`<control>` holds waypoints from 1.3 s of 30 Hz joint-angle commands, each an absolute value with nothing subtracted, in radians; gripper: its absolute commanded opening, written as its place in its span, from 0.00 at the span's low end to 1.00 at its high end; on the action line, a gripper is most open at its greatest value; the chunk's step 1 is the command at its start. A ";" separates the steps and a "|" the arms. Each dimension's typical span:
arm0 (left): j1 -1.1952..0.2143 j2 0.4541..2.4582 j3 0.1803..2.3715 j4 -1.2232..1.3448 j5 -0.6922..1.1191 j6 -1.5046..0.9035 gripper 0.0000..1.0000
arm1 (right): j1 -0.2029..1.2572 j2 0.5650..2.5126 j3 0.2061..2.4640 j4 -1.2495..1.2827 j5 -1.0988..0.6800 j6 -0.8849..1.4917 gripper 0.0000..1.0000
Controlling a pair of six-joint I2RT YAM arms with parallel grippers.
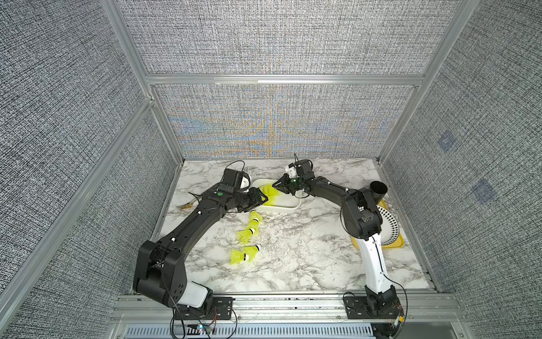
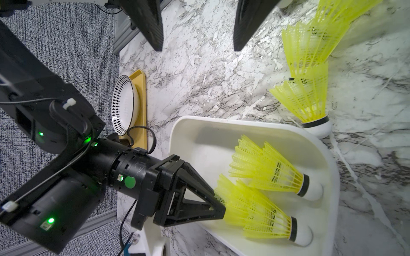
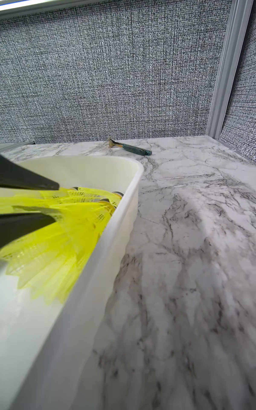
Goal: Put the shuttlecocks into the storage box
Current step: Place the shuttlecock in the storage box.
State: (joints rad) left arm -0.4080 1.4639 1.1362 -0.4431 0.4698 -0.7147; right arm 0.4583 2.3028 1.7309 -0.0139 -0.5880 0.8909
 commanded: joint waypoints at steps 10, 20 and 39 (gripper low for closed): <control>-0.411 1.457 1.138 -0.434 0.465 -0.718 0.54 | 0.446 2.228 1.646 -0.053 -0.554 0.846 0.21; -0.411 1.456 1.138 -0.436 0.468 -0.715 0.54 | 0.438 2.259 1.662 -0.055 -0.561 0.846 0.00; -0.414 1.438 1.132 -0.456 0.460 -0.709 0.54 | 0.436 2.227 1.680 -0.108 -0.536 0.808 0.16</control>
